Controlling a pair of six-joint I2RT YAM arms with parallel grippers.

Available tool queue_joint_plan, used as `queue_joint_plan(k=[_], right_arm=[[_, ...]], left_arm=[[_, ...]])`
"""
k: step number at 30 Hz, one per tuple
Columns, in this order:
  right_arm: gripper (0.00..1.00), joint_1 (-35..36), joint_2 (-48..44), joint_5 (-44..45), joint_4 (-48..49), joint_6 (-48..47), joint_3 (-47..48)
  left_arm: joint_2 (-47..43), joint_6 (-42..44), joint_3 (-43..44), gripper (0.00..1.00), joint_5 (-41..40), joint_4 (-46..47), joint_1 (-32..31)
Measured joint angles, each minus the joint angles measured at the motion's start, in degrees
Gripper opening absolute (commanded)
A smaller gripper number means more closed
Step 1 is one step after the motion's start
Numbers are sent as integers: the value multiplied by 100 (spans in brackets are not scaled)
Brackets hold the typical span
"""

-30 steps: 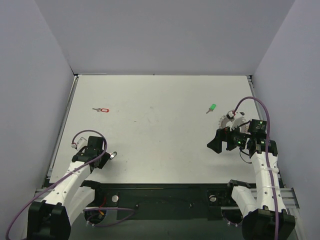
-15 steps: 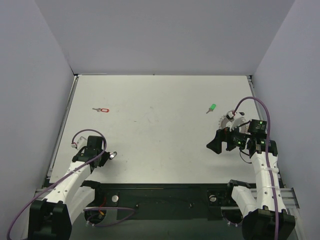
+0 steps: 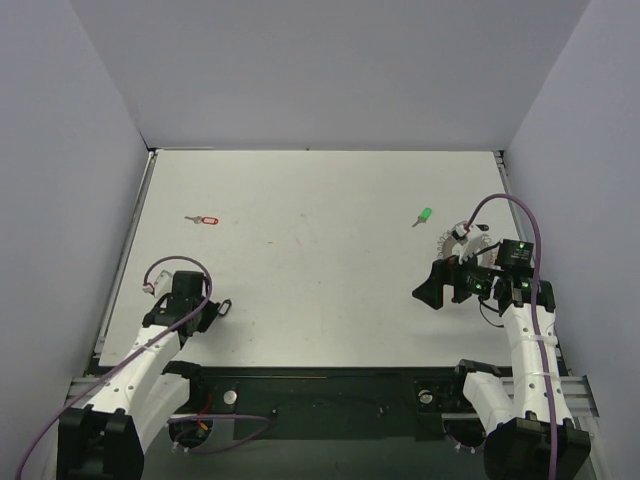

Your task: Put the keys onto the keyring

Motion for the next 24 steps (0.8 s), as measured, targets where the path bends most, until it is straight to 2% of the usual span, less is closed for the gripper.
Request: queue_joint_plan(k=[5,8,12,14,17,20,24], right_arm=[[99,4,0,-96,-155,-170,11],[100,164,24,-153,-461,-573,111],[99,1049,205,-125,-1182,-1681,588],[98,1471,317,-120,-1541,-2271,831],[96,2107,682,-136,-2142,-3121,1346],[91,2575,1196,-170,-2566,-3700,1893],[86,2920,1742,-372,-2848,-4054,2315]], left_arm=[[-448,579,243,0,417,-129,7],[-804,1239,514,0,1224,83,4],[-789,2262,903,0,2503,647,-280],[-577,2835,1174,0,2870,837,-732],[-90,3941,1729,0,3158,1104,-1838],[431,5108,2216,0,3263,1513,-2973],[1115,6301,2402,0,3296,2330,-3945]])
